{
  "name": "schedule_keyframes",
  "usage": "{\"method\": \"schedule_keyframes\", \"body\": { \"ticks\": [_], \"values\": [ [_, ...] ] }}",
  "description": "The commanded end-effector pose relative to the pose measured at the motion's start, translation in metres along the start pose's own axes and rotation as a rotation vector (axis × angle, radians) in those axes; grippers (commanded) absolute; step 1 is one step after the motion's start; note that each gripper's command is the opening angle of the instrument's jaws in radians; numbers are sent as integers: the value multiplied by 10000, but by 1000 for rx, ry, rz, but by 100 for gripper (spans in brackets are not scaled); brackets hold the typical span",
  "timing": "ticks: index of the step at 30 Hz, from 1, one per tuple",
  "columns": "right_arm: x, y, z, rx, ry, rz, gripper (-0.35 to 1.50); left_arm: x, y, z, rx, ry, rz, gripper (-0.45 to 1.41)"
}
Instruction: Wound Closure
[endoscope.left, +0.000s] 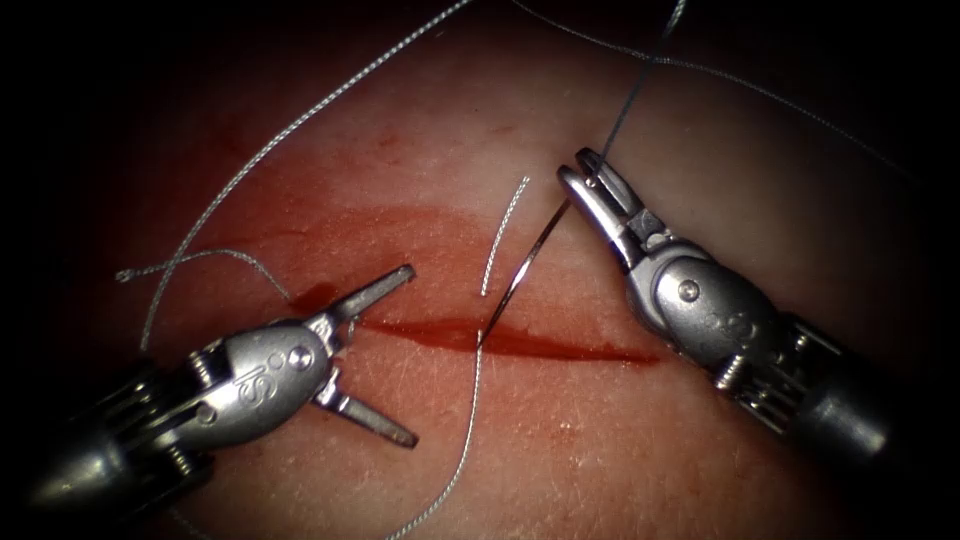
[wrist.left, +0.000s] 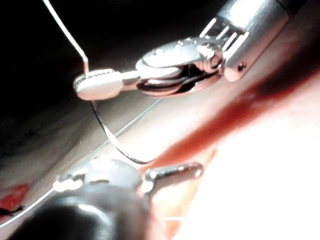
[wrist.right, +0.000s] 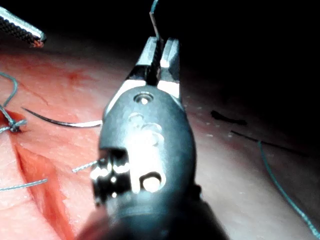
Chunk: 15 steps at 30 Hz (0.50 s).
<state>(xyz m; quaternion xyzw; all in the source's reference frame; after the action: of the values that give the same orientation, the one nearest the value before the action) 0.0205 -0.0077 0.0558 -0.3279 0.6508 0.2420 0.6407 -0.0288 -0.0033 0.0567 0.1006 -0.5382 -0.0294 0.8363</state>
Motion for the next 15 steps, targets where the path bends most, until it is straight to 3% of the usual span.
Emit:
{"method": "schedule_keyframes", "body": {
  "ticks": [1, 3, 5, 6, 7, 8, 10, 12, 15],
  "values": [
    [7, 3, 16, 35, 38, -71, -35, -1, 11, 4, 23, 22, 19, 78],
    [5, -2, 20, 114, 74, -116, -35, 9, 19, 7, 53, 59, 29, 69],
    [1, -1, 23, 153, 90, -97, -35, 16, 25, 5, 42, 83, 22, 37],
    [1, 2, 26, 176, 102, -71, -35, 18, 27, 4, 16, 91, -10, 12],
    [1, 5, 28, 199, 110, -23, -35, 21, 31, 3, -10, 102, -15, 5],
    [3, 9, 32, 225, 128, 14, -35, 22, 39, 3, -18, 104, -46, -32],
    [4, 9, 35, 196, 127, 34, -35, 25, 51, 5, -22, 108, -46, -45],
    [0, 10, 38, 282, 188, 25, -35, 31, 61, 8, -21, 133, -44, -45],
    [-3, 20, 40, 325, 225, 25, -35, 41, 69, 21, -16, 178, -183, -45]
  ]
}}
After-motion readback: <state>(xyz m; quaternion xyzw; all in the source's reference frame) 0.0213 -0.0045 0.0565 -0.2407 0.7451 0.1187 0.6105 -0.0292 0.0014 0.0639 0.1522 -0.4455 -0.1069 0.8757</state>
